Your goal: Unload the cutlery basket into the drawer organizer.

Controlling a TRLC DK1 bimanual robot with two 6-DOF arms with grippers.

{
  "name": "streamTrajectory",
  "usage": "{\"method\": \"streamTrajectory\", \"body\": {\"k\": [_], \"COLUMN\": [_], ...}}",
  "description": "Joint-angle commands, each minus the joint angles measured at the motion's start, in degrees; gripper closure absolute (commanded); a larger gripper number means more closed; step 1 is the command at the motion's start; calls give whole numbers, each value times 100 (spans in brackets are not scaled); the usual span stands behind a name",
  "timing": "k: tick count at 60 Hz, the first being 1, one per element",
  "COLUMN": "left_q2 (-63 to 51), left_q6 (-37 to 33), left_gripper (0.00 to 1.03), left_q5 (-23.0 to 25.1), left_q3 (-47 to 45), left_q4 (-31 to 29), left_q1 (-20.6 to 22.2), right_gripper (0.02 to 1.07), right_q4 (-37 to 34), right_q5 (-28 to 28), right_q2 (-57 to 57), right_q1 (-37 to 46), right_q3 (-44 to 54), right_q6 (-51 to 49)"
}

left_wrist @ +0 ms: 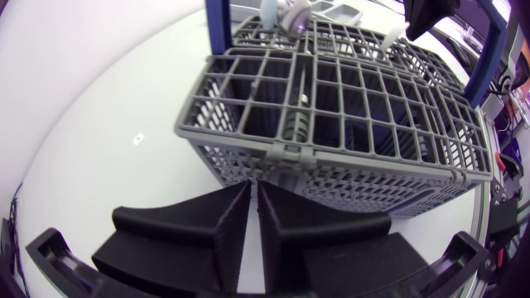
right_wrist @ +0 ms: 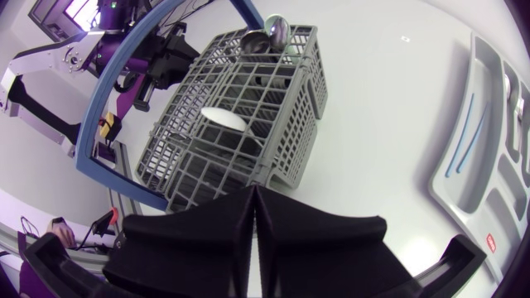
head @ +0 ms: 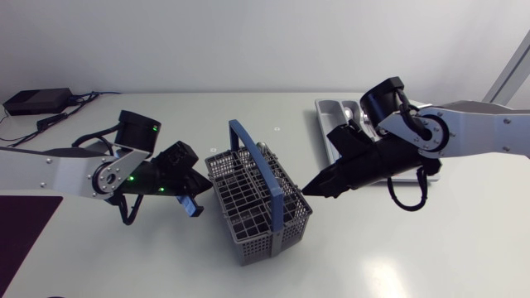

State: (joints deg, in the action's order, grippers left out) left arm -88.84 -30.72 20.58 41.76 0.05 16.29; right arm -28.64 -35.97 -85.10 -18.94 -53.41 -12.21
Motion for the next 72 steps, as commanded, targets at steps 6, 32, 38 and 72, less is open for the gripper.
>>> {"method": "streamTrajectory", "body": {"k": [6, 32, 38, 72], "left_q2": [183, -626, -793, -1971], "left_q6": [-48, 383, 497, 927], "left_gripper": [87, 87, 87, 87], "left_q5": [34, 34, 25, -212], "left_q3": [245, 913, 1089, 2653], "left_q4": [21, 188, 232, 82], "left_q1": [-417, -267, -197, 541], "right_gripper": [101, 101, 101, 101], "right_q4": [-36, -203, -168, 245], "right_q5": [19, 608, 643, 837], "right_q2": [108, 494, 459, -209], "right_q1": [162, -84, -391, -1780], "right_q3": [-91, 647, 647, -38], "right_q6": [-54, -335, -265, 579]}}
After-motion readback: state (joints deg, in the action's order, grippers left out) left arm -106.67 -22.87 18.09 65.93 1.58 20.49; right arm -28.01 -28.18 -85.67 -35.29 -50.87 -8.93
